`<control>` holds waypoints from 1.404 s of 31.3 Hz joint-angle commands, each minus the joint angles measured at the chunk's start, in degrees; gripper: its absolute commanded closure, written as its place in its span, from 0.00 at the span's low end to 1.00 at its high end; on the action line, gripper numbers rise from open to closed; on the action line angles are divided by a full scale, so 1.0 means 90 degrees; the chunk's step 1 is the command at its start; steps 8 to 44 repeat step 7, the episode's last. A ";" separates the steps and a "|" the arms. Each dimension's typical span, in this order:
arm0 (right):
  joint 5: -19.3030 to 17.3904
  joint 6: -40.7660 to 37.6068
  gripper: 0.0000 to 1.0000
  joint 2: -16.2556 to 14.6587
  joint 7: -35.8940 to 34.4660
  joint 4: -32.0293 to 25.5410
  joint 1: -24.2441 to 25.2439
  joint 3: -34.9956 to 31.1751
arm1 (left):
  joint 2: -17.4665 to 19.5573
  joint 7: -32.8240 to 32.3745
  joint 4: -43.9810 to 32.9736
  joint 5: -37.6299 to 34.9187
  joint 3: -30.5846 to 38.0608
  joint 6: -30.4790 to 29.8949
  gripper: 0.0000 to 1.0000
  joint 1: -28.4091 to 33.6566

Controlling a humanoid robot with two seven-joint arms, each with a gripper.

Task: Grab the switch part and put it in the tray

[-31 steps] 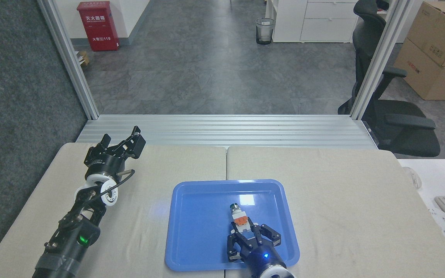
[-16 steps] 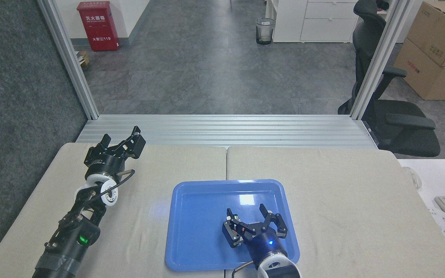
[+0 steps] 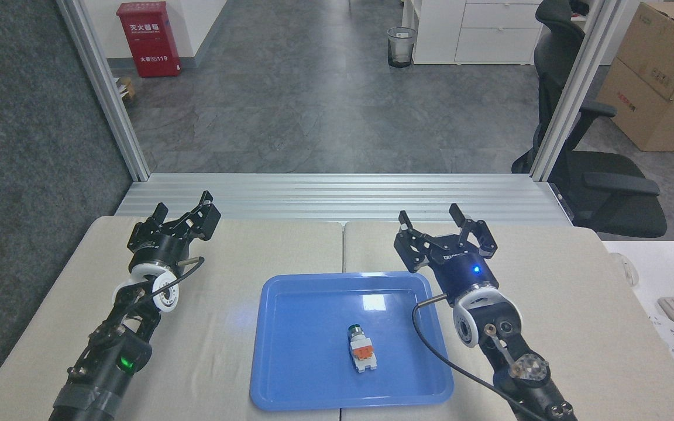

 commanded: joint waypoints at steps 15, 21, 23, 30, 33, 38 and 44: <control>-0.0062 -0.0350 0.01 -0.1392 -0.0050 0.0501 -0.0274 -0.1004 | 0.0000 0.0002 0.0000 0.0000 -0.0001 -0.0001 0.00 0.0000; -0.0062 -0.0350 0.01 -0.1392 -0.0050 0.0501 -0.0274 -0.1004 | 0.0000 0.0002 0.0000 0.0000 -0.0001 -0.0001 0.00 0.0000; -0.0062 -0.0350 0.01 -0.1392 -0.0050 0.0501 -0.0274 -0.1004 | 0.0000 0.0002 0.0000 0.0000 -0.0001 -0.0001 0.00 0.0000; -0.0062 -0.0350 0.01 -0.1392 -0.0050 0.0501 -0.0274 -0.1004 | 0.0000 0.0002 0.0000 0.0000 -0.0001 -0.0001 0.00 0.0000; -0.0062 -0.0350 0.01 -0.1392 -0.0050 0.0501 -0.0274 -0.1004 | 0.0000 0.0002 0.0000 0.0000 -0.0001 -0.0001 0.00 0.0000; -0.0062 -0.0350 0.01 -0.1392 -0.0050 0.0501 -0.0274 -0.1004 | 0.0000 0.0002 0.0000 0.0000 -0.0001 -0.0001 0.00 0.0000; -0.0062 -0.0350 0.01 -0.1392 -0.0050 0.0501 -0.0274 -0.1004 | 0.0000 0.0002 0.0000 0.0000 -0.0001 -0.0001 0.00 0.0000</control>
